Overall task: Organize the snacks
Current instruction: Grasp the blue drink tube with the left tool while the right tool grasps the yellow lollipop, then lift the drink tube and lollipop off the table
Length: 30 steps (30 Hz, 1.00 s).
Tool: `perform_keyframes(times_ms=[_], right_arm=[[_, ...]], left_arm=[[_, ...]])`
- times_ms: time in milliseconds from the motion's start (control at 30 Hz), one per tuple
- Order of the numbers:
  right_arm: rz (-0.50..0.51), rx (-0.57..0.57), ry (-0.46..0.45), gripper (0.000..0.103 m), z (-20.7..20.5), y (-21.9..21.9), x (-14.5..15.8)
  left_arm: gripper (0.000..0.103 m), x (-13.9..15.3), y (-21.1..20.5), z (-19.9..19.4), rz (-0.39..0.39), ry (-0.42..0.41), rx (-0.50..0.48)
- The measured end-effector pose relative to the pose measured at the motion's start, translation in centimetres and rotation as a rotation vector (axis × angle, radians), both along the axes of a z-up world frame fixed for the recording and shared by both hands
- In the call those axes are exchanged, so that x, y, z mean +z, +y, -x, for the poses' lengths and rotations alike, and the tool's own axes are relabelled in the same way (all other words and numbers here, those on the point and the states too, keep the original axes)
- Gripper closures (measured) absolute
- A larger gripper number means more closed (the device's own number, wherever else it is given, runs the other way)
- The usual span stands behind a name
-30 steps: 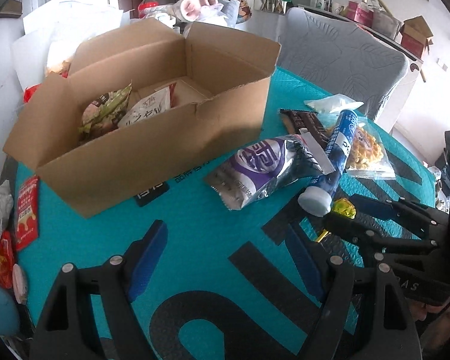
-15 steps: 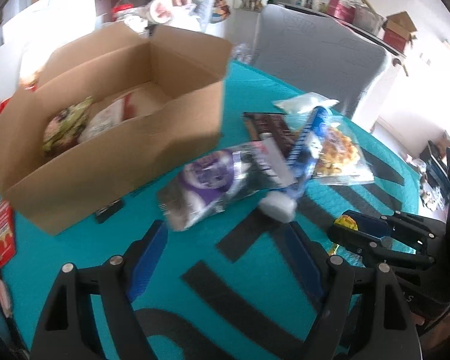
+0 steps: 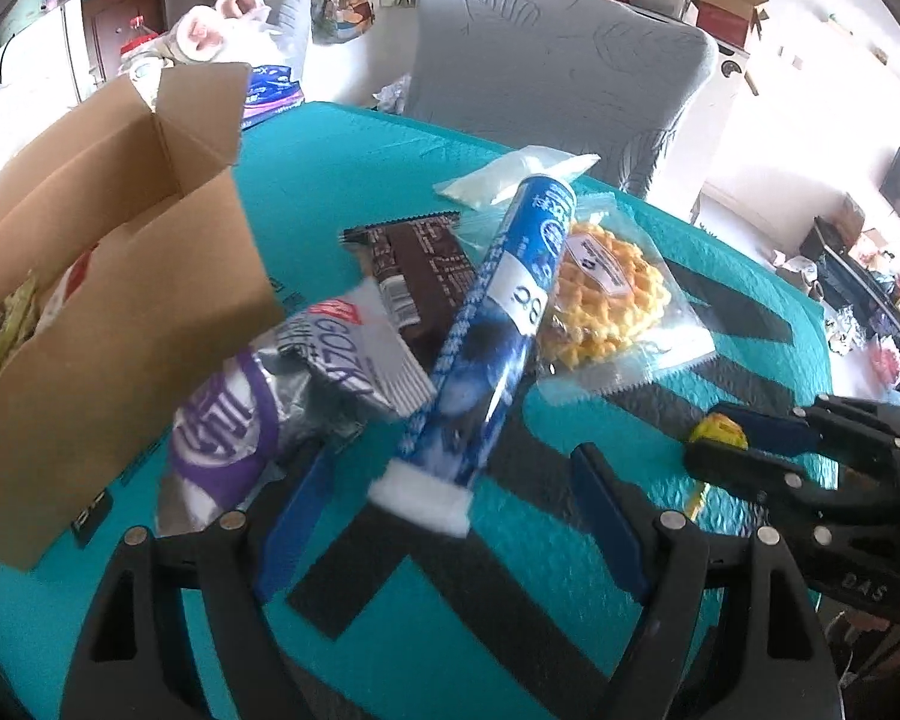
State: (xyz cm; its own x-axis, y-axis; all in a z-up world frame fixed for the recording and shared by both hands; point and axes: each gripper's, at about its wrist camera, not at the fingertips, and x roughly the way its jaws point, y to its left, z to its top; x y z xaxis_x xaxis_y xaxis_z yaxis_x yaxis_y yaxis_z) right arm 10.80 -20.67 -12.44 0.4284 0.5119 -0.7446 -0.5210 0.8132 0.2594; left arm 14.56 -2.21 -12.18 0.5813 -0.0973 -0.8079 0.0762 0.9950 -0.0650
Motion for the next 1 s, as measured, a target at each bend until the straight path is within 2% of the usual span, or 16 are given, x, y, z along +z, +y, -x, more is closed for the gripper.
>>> perform_keyframes(times_ms=[33, 100, 167, 333, 600, 833, 1000], right_arm=[[0.001, 0.001, -0.002, 0.076, -0.1, 0.0, 0.0], [-0.004, 0.005, -0.002, 0.076, -0.3, -0.3, 0.0], [-0.011, 0.006, -0.001, 0.076, -0.3, -0.4, 0.0], [-0.030, -0.004, 0.004, 0.076, -0.4, -0.4, -0.1], [-0.022, 0.008, -0.004, 0.076, 1.2, -0.5, 0.0], [-0.011, 0.049, -0.005, 0.076, 3.2, -0.4, 0.1], [0.000, 0.083, -0.011, 0.076, 4.4, -0.2, 0.1]], left_arm=[[0.022, 0.0, 0.2, 0.0, 0.009, -0.006, 0.001], [0.031, 0.0, 0.2, -0.2, 0.019, -0.019, 0.002], [0.059, -0.1, 0.2, -0.4, 0.007, -0.012, 0.006], [0.075, -0.3, 0.1, -0.2, 0.025, 0.006, -0.022], [0.075, 0.0, 0.5, 2.9, 0.040, 0.047, 0.008], [0.075, 0.2, 0.1, 8.1, -0.003, 0.081, 0.024], [0.075, 0.3, 0.1, 10.6, 0.010, 0.110, 0.023]])
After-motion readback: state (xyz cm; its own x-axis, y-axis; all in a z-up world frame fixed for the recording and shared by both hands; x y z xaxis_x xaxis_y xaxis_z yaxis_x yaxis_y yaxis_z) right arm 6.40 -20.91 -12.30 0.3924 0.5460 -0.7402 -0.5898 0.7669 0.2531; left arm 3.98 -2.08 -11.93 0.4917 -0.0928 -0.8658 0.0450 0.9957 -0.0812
